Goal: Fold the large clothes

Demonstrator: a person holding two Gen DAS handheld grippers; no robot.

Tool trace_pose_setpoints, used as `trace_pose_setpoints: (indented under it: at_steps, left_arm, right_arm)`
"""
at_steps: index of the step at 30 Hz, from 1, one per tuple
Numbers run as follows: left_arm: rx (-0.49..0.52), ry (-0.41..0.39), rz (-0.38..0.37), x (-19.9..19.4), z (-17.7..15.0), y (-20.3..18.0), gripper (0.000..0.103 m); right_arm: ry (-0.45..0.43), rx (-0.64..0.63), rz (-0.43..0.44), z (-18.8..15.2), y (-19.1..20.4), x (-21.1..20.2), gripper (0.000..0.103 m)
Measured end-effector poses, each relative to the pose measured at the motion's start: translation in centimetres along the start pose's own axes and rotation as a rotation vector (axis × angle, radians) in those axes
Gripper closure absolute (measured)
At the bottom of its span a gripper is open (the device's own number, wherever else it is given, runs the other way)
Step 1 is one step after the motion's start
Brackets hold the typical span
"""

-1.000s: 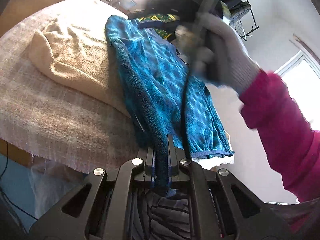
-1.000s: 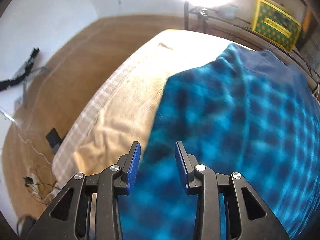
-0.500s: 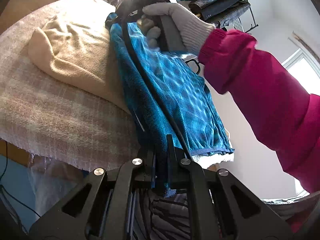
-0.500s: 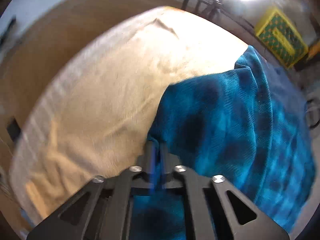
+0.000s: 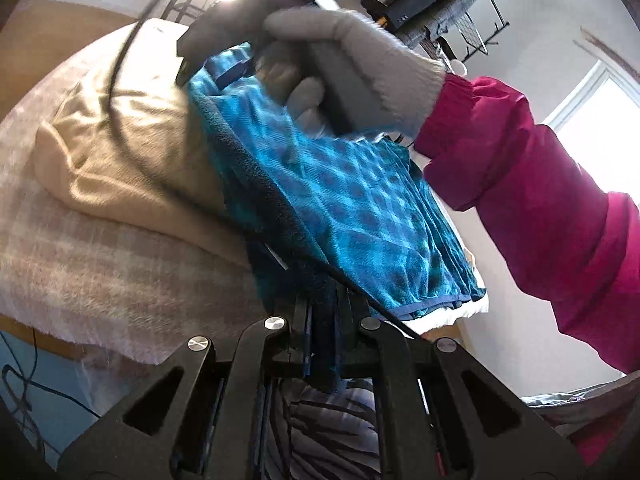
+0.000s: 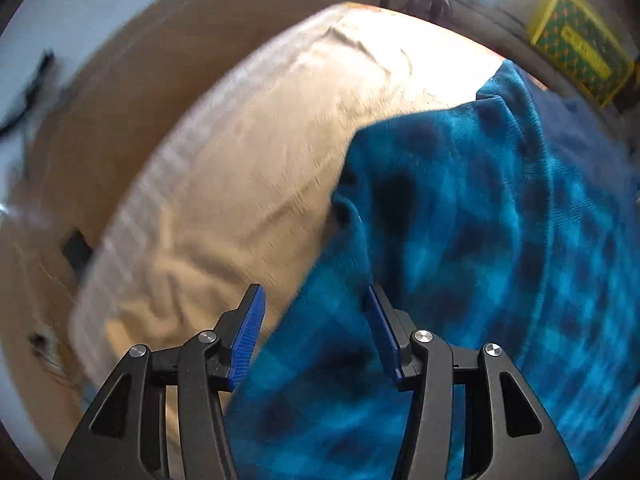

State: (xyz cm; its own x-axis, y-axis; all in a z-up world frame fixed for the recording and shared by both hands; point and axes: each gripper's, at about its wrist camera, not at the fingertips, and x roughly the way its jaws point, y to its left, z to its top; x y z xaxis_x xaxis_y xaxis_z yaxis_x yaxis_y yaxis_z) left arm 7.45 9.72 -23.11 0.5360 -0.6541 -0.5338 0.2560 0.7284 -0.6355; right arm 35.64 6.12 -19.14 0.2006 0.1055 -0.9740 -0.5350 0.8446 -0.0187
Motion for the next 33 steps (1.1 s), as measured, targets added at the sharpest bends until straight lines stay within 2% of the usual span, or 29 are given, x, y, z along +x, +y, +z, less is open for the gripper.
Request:
trace_pose_setpoints:
  at_steps: [2,3,4,6,7,9,12,17,19,25,27,29,33]
  left_arm:
    - [0.029,0.007,0.016,0.3,0.4,-1.2,0.098]
    - [0.047,0.012,0.027,0.4,0.5,-1.8,0.098]
    - [0.062,0.016,0.034,0.6,0.6,-2.4,0.098]
    - [0.091,0.025,0.05,0.8,0.8,-3.3,0.098]
    - [0.108,0.032,0.062,1.0,0.8,-3.8,0.098]
    - [0.143,0.051,0.091,1.6,1.0,-4.9,0.098]
    - [0.182,0.066,0.108,2.0,1.2,-6.4,0.098]
    - [0.265,0.098,0.146,3.1,1.0,-9.3,0.098]
    - [0.296,0.115,0.159,3.7,0.9,-10.4,0.098]
    - [0.38,0.181,0.18,6.5,0.0,-13.3,0.098]
    - [0.408,0.214,0.214,8.1,0.0,-13.8,0.098]
    - [0.423,0.245,0.235,9.6,-0.7,-14.3,0.098]
    - [0.417,0.29,0.242,11.8,-1.3,-14.3,0.098]
  right_arm:
    - [0.003,-0.002,-0.028,-0.5,-0.2,0.4,0.053]
    - [0.006,0.009,-0.021,-0.9,-0.6,0.4,0.056]
    - [0.008,0.019,-0.016,-1.2,-0.9,0.7,0.062]
    - [0.002,0.034,-0.014,-1.9,-1.6,1.0,0.082]
    - [-0.011,0.048,0.001,-2.1,-2.1,0.8,0.086]
    - [-0.043,0.094,0.07,-2.5,-3.3,0.3,0.091]
    - [-0.103,0.212,0.237,-3.6,-6.3,-1.1,0.092]
    - [-0.27,0.421,0.523,-6.9,-12.4,-3.8,0.093]
    - [-0.328,0.491,0.613,-7.9,-14.8,-4.2,0.093]
    - [-0.451,0.709,0.8,-14.0,-21.5,-3.7,0.093]
    - [-0.464,0.793,0.812,-16.3,-23.4,-2.9,0.093]
    - [-0.44,0.845,0.766,-18.0,-24.9,-1.9,0.093]
    - [-0.379,0.842,0.672,-18.9,-25.8,-0.5,0.093]
